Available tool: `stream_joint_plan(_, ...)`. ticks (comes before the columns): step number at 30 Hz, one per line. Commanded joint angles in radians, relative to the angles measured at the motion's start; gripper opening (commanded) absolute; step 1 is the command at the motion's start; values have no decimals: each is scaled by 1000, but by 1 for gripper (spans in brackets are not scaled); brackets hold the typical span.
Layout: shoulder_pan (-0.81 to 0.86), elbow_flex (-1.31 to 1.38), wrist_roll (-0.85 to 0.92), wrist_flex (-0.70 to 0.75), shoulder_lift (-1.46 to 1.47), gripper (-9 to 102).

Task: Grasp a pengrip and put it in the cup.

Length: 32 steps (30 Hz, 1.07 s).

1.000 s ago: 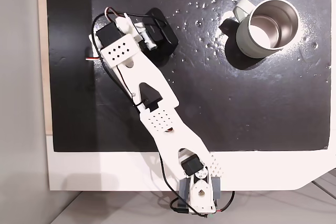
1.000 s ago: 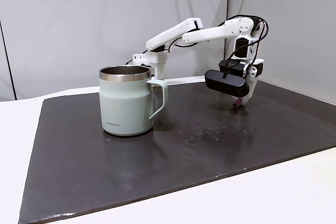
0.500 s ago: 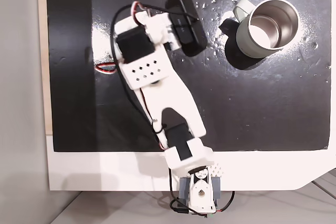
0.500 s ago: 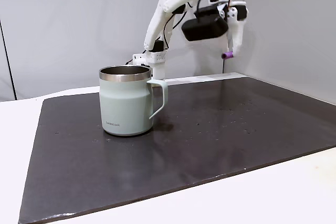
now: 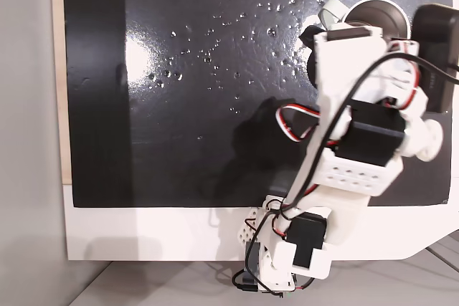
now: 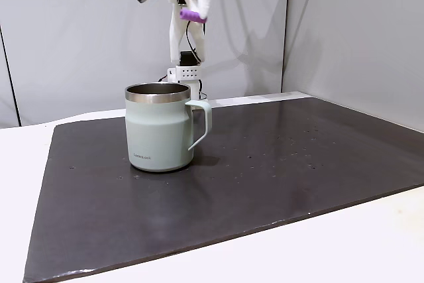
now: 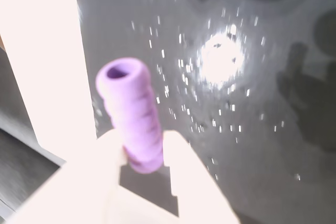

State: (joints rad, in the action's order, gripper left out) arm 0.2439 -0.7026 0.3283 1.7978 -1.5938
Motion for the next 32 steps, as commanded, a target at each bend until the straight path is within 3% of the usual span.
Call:
stream_joint_plan(1,71,84,64,-2,37,0)
stream_joint_plan(17,137,281,103,-3,316,1)
stream_joint_plan(21,132,287,84,-3,321,32)
stream_joint_plan(23,130,299,66,-3,321,39)
stream_joint_plan(32,129,311,57,-2,319,40)
